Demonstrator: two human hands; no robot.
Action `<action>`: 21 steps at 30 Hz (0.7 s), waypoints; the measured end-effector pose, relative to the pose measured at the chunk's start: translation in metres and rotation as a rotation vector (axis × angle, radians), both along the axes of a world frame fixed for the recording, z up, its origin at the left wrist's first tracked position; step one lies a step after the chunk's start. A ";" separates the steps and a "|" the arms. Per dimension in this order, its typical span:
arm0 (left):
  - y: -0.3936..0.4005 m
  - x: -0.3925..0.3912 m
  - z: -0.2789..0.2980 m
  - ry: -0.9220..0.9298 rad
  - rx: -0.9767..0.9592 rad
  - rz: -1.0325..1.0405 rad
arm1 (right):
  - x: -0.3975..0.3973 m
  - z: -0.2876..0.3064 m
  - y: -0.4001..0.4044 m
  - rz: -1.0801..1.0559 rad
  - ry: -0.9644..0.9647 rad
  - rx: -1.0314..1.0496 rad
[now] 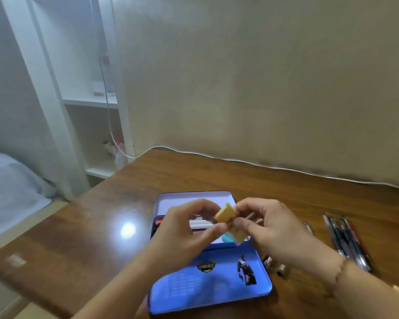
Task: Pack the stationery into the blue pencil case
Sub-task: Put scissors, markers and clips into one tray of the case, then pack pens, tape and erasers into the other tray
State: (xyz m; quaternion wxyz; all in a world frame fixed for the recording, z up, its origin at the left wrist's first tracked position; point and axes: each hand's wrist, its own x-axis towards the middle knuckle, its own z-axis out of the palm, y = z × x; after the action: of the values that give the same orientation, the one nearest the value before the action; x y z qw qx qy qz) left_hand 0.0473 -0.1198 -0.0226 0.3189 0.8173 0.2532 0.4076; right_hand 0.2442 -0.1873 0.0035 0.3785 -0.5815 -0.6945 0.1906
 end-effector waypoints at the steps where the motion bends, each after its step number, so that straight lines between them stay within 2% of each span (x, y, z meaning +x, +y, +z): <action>1: 0.010 -0.012 -0.004 0.090 0.004 0.034 | -0.008 0.002 0.014 -0.023 -0.083 0.005; 4: 0.034 -0.045 -0.023 0.452 0.138 0.205 | -0.030 -0.008 0.050 -0.084 -0.468 0.017; 6: 0.040 -0.059 -0.033 0.473 0.157 0.178 | -0.041 -0.021 0.062 -0.047 -0.578 -0.034; 10: 0.044 -0.065 -0.042 0.421 0.161 0.103 | -0.048 -0.038 0.068 0.023 -0.614 -0.152; 15: 0.049 -0.061 -0.049 0.398 0.213 0.094 | -0.042 -0.040 0.063 0.015 -0.585 -0.054; 21: 0.041 -0.065 -0.043 0.461 0.230 0.050 | -0.015 -0.042 0.032 0.114 -0.426 -0.003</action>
State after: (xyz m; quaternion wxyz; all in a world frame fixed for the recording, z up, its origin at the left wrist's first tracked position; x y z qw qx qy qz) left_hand -0.0177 -0.0791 -0.0651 0.1477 0.9130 0.2914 0.2444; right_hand 0.2288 -0.1552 -0.0384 0.2111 -0.5689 -0.7902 0.0857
